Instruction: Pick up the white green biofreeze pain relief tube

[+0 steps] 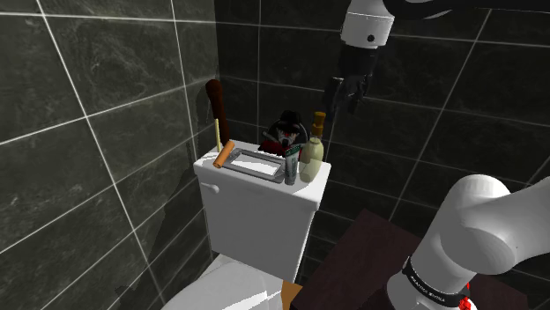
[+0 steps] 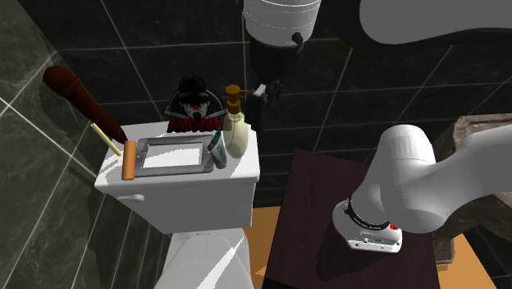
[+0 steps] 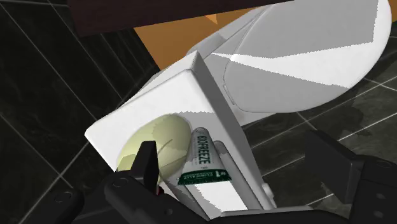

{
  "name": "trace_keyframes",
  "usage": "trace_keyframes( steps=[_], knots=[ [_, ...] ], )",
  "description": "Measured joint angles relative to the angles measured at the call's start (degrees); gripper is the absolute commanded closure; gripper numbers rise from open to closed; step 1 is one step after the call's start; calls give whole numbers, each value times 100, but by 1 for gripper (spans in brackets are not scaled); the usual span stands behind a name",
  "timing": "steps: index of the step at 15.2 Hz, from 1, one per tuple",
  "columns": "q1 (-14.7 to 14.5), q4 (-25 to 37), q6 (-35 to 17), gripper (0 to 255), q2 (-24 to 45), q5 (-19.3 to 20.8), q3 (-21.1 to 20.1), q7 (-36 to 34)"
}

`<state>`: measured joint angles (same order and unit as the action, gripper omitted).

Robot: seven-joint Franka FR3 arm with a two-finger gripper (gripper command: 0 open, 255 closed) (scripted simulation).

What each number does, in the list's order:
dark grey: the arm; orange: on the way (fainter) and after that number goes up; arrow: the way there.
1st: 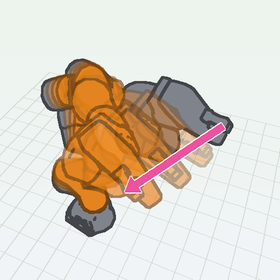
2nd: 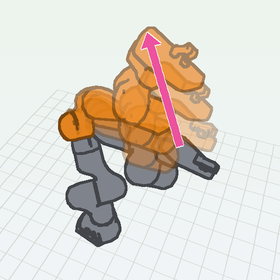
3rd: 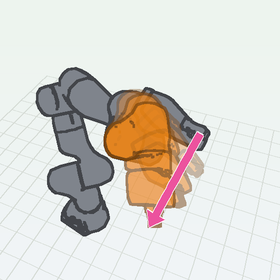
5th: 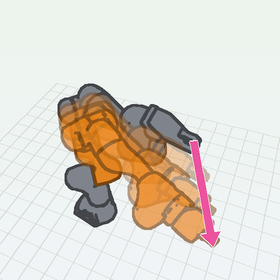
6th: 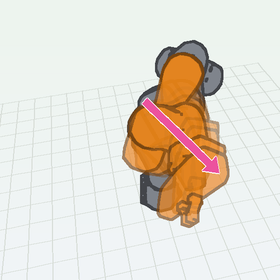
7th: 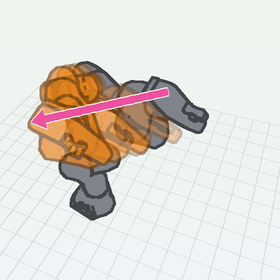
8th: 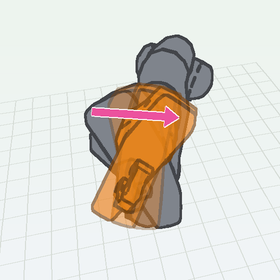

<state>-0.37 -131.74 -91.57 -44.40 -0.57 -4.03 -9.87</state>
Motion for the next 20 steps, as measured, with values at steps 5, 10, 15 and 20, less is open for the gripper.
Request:
trace_keyframes(
  steps=[5,10,15,20],
  knots=[
    [-340,-197,-550,0,346,230,391,1250],
    [-879,-289,-1439,0,1117,516,1033,3396],
    [-1434,-129,-2236,0,2060,583,1553,5554],
    [-1818,-71,-2832,0,2735,498,1804,7140]
  ],
)
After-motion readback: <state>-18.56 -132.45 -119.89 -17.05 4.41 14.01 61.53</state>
